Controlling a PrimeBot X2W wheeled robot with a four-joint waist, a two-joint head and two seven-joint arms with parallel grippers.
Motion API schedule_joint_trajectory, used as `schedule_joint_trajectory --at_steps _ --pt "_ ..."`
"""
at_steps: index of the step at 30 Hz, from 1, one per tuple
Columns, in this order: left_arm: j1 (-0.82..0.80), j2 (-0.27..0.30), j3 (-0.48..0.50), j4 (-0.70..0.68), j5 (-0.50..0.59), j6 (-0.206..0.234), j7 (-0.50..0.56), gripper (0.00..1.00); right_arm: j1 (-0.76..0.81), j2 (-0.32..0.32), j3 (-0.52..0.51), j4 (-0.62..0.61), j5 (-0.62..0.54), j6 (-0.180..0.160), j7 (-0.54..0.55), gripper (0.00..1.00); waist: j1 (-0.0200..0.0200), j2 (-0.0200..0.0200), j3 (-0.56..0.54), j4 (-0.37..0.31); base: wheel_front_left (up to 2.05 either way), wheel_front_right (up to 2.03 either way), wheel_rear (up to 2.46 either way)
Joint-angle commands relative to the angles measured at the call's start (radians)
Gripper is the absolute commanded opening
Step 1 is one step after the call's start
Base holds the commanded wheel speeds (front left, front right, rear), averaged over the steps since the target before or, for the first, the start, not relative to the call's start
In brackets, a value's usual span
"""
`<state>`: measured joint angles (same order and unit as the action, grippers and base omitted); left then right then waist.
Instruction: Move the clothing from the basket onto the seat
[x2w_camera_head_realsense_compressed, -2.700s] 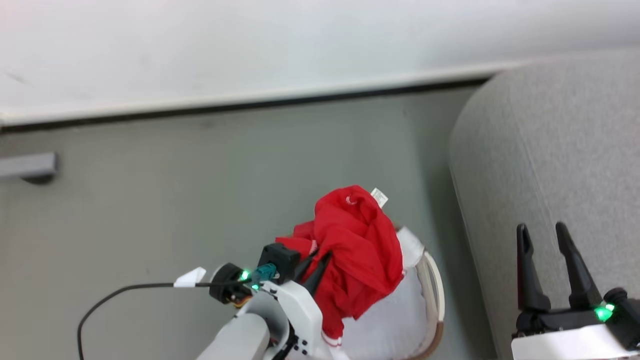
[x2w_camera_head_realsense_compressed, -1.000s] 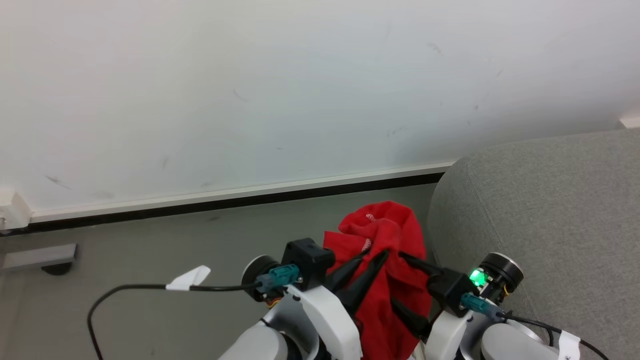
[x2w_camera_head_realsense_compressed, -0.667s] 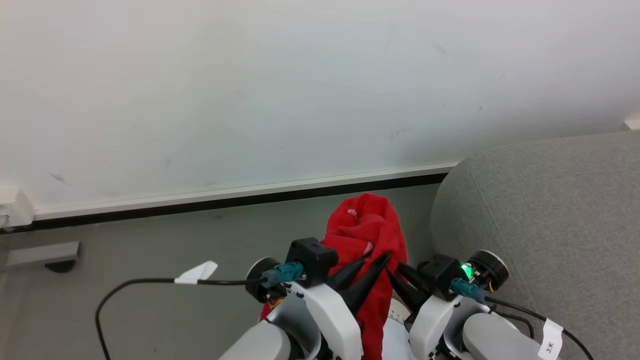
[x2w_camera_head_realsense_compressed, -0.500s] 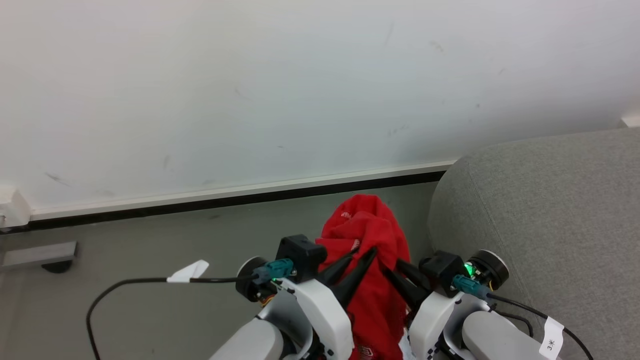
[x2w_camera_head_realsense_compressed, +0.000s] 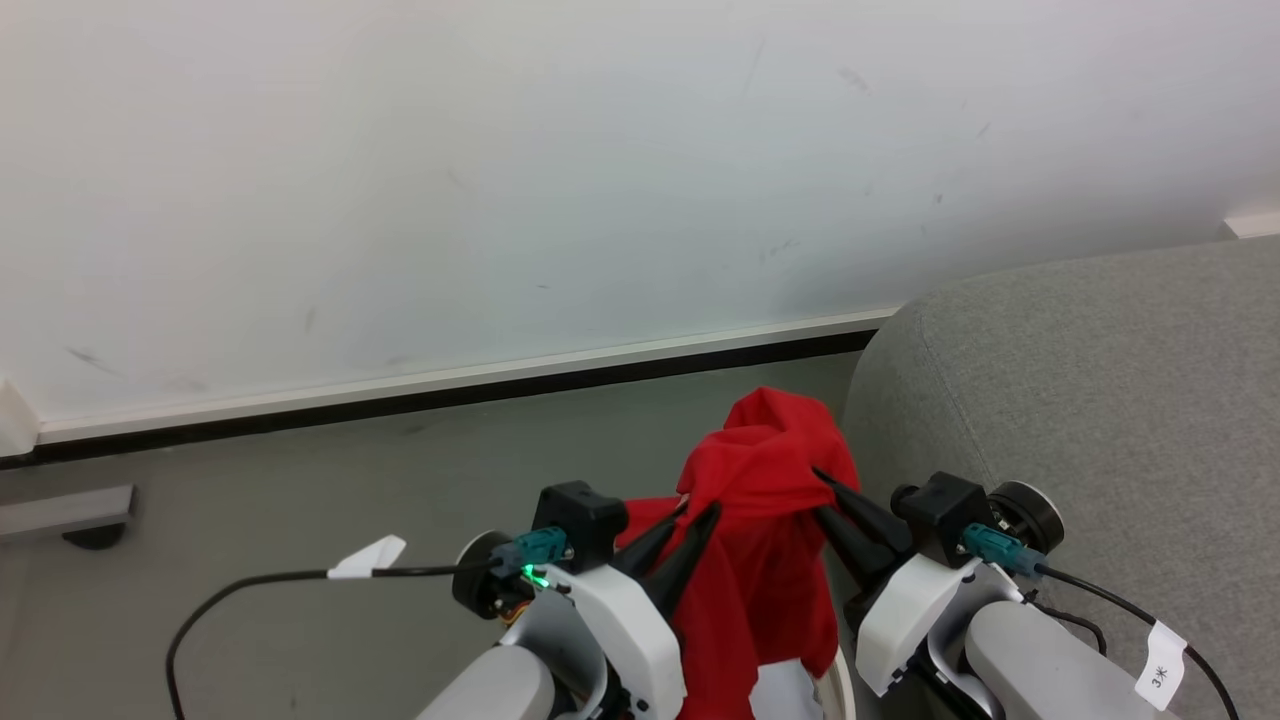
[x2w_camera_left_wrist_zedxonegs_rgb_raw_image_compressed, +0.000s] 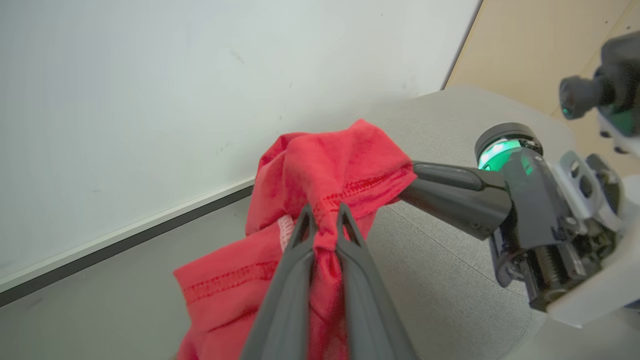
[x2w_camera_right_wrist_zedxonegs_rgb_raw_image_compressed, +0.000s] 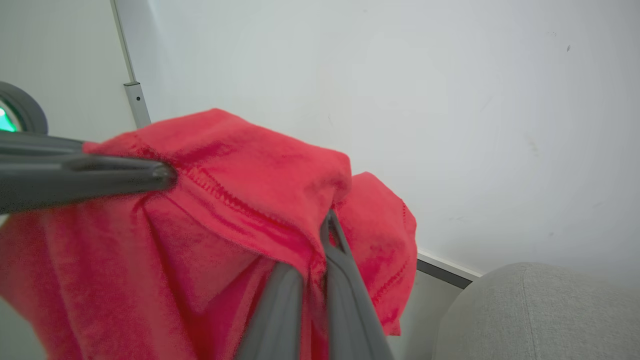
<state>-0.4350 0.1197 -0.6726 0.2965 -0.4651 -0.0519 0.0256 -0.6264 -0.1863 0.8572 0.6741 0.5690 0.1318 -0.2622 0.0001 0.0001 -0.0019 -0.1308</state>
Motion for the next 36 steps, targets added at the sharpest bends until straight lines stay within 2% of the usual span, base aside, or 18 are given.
schedule_joint_trajectory --at_steps 1,7,8,10,12,25,36 --pt "0.0 0.003 0.003 0.005 -0.007 0.002 -0.008 0.0 0.014 -0.004 -0.005 -0.006 0.01 -0.002 -0.004 0.0 -0.0001 -0.0001 0.0 -0.001 0.0 0.0 0.0" --pt "-0.006 0.0 -0.001 0.048 -0.003 0.002 -0.037 0.0 0.021 -0.006 -0.026 -0.026 -0.006 -0.002 -0.004 0.0 -0.0001 -0.0001 0.003 -0.002 0.0 0.0 0.0" --pt "-0.008 -0.001 -0.001 0.055 -0.002 0.003 -0.044 0.06 0.022 -0.005 -0.03 -0.028 -0.009 -0.002 -0.004 0.0 -0.0001 -0.0001 0.003 -0.002 0.0 0.0 0.0" --pt "-0.013 -0.004 -0.002 0.068 -0.001 0.007 -0.056 0.34 0.024 -0.005 -0.042 -0.036 -0.011 -0.002 -0.004 0.0 -0.0001 -0.0001 0.004 -0.001 0.0 0.0 0.0" --pt "-0.013 -0.007 -0.002 0.077 0.003 0.01 -0.068 1.0 0.028 -0.005 -0.052 -0.042 -0.015 -0.002 -0.004 0.0 -0.0001 -0.0001 0.003 0.001 0.0 0.0 0.0" --pt "-0.015 -0.009 -0.016 0.106 0.026 0.028 -0.141 1.0 0.035 -0.042 -0.153 -0.09 -0.046 -0.002 -0.004 0.0 -0.0001 -0.0001 0.004 0.001 0.0 0.0 0.0" --pt "-0.001 -0.019 -0.046 0.126 0.038 0.019 -0.199 1.0 0.027 -0.099 -0.23 -0.163 -0.065 -0.002 -0.004 0.0 -0.0001 -0.0001 0.014 -0.042 0.0 0.0 0.0"
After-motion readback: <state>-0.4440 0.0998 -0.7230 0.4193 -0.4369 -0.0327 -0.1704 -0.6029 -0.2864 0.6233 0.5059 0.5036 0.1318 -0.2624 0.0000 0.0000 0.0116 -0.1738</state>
